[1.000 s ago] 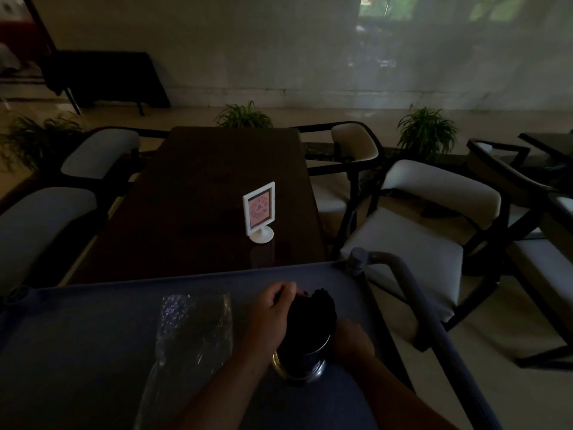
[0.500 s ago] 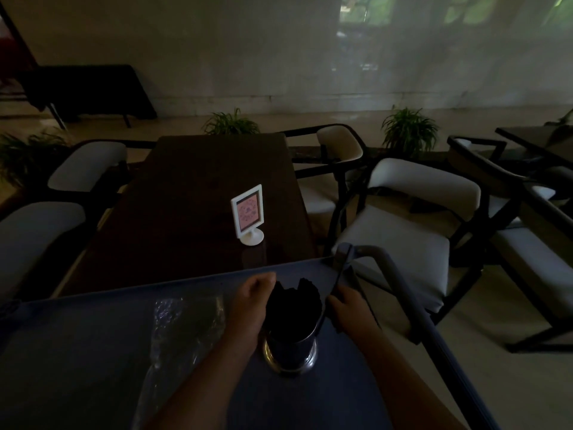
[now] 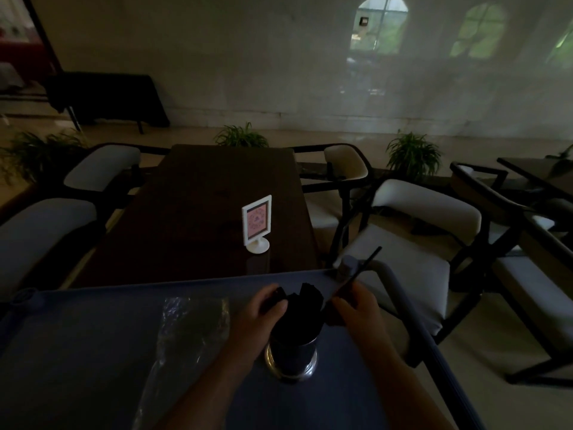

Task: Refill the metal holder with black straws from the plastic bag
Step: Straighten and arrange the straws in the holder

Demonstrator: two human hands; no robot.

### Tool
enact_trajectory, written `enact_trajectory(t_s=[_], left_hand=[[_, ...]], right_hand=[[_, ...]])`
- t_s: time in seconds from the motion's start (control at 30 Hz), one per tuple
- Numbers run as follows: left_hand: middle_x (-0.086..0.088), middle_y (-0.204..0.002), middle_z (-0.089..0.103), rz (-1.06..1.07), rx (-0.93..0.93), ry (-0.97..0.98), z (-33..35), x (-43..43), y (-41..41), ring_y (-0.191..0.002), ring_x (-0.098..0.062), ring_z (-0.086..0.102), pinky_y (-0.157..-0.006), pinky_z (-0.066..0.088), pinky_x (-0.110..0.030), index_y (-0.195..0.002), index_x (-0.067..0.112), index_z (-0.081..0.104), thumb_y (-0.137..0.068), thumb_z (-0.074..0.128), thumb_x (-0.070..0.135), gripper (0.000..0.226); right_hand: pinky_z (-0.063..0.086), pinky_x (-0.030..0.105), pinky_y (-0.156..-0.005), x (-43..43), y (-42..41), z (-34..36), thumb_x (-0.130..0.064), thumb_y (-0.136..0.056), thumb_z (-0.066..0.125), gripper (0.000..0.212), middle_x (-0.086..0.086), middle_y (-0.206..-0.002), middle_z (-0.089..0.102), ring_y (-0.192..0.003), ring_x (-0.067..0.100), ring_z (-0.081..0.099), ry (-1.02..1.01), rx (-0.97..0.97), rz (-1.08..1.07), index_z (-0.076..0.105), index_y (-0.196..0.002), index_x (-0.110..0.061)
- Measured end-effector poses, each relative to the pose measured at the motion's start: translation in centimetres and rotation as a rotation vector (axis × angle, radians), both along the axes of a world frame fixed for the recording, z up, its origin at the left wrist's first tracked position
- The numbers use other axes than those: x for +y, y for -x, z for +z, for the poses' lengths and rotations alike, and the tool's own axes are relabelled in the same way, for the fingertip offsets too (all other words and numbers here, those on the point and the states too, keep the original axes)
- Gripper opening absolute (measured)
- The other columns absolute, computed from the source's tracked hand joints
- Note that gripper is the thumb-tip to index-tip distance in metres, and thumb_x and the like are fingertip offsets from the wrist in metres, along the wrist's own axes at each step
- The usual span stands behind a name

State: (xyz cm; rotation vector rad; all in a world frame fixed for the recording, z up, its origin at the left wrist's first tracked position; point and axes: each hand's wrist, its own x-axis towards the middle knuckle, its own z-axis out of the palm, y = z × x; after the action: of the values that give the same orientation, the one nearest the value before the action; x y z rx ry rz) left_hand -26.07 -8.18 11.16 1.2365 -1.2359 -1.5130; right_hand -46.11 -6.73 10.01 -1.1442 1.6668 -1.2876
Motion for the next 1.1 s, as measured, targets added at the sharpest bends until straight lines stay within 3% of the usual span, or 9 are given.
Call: enact_trajectory(t_s=[0.2,0.4,0.53,0.67,0.8,0.87,0.93,1.0,1.1], left_hand=[[-0.003,-0.127,0.061,0.018,-0.028,0.019,-0.3,-0.1,-0.4,-0.109,-0.009,0.058,-0.086,0.048,-0.017,-0.131,0.02,0.055,-0.092,0.061,0.016,0.04],[0.001,-0.124,0.06,0.017,0.001,0.009,-0.4,-0.1,-0.7,-0.107,-0.002,0.056,-0.08,0.046,-0.014,-0.132,0.022,0.055,-0.092,0.061,0.019,0.041],[0.007,-0.114,0.062,0.01,0.009,0.004,-0.6,0.2,-0.6,-0.1,0.005,0.056,-0.074,0.047,-0.011,-0.126,0.025,0.055,-0.093,0.059,0.017,0.035],[0.011,-0.112,0.062,0.008,-0.011,0.026,-0.9,0.1,-0.6,-0.101,0.006,0.056,-0.079,0.046,-0.012,-0.118,0.031,0.056,-0.093,0.058,0.014,0.031],[0.013,-0.112,0.062,0.003,-0.025,0.075,-1.1,0.0,-0.6,-0.109,-0.001,0.057,-0.082,0.045,-0.01,-0.112,0.036,0.056,-0.094,0.057,0.013,0.029],[0.014,-0.119,0.06,-0.027,-0.03,0.074,-1.0,0.2,-0.8,-0.112,0.001,0.055,-0.081,0.045,-0.009,-0.117,0.038,0.053,-0.093,0.059,0.025,0.029],[0.014,-0.131,0.051,-0.13,-0.063,0.077,-1.3,0.5,-1.2,-0.114,0.004,0.051,-0.081,0.046,-0.009,-0.132,0.039,0.044,-0.083,0.064,0.044,0.053],[0.015,-0.144,0.038,-0.227,-0.091,0.069,-2.3,0.8,-1.7,-0.129,-0.006,0.044,-0.097,0.047,-0.021,-0.145,0.042,0.026,-0.07,0.075,0.055,0.09],[0.017,-0.152,0.023,-0.296,-0.182,0.085,-3.5,1.1,-2.1,-0.14,-0.008,0.028,-0.111,0.036,-0.034,-0.149,0.047,0.0,-0.062,0.086,0.046,0.122]], right_hand=[[0.048,0.018,-0.056,0.7,-1.5,-0.9,0.001,-0.08,0.068,0.031,-0.009,-0.067,0.069,-0.061,0.002,0.064,-0.03,0.222,0.088,0.063,-0.078,-0.029],[0.051,0.021,-0.056,0.5,-1.6,-0.3,-0.003,-0.085,0.066,0.014,0.002,-0.075,0.068,-0.063,0.005,0.064,0.003,0.21,0.109,0.063,-0.085,-0.017],[0.053,0.031,-0.057,0.3,-1.5,-0.2,-0.005,-0.09,0.063,0.014,0.01,-0.069,0.067,-0.063,0.021,0.067,0.061,0.195,0.048,0.063,-0.079,-0.014],[0.051,0.02,-0.057,0.4,-1.5,-1.0,-0.005,-0.089,0.063,0.015,0.003,-0.071,0.069,-0.063,0.007,0.067,0.037,0.196,0.031,0.064,-0.08,-0.016],[0.052,0.024,-0.057,0.6,-1.4,-1.6,-0.01,-0.09,0.064,0.007,0.006,-0.074,0.069,-0.066,0.015,0.067,0.059,0.069,0.001,0.063,-0.085,-0.013],[0.053,0.028,-0.061,0.6,-1.4,-1.7,-0.01,-0.091,0.062,0.009,0.005,-0.078,0.07,-0.073,0.018,0.067,0.062,0.034,0.012,0.064,-0.086,-0.017],[0.056,0.032,-0.071,0.9,-1.5,-1.8,-0.012,-0.093,0.06,0.013,0.006,-0.088,0.071,-0.084,0.019,0.069,0.093,-0.021,0.061,0.067,-0.092,-0.022],[0.055,0.025,-0.08,1.8,-1.7,-1.9,-0.017,-0.089,0.062,0.017,0.002,-0.1,0.071,-0.099,0.013,0.068,0.12,-0.077,0.143,0.065,-0.104,-0.025],[0.047,0.012,-0.088,2.9,-1.7,-2.4,-0.027,-0.077,0.079,0.057,-0.018,-0.124,0.061,-0.119,-0.005,0.055,0.074,-0.075,0.32,0.048,-0.125,-0.032]])
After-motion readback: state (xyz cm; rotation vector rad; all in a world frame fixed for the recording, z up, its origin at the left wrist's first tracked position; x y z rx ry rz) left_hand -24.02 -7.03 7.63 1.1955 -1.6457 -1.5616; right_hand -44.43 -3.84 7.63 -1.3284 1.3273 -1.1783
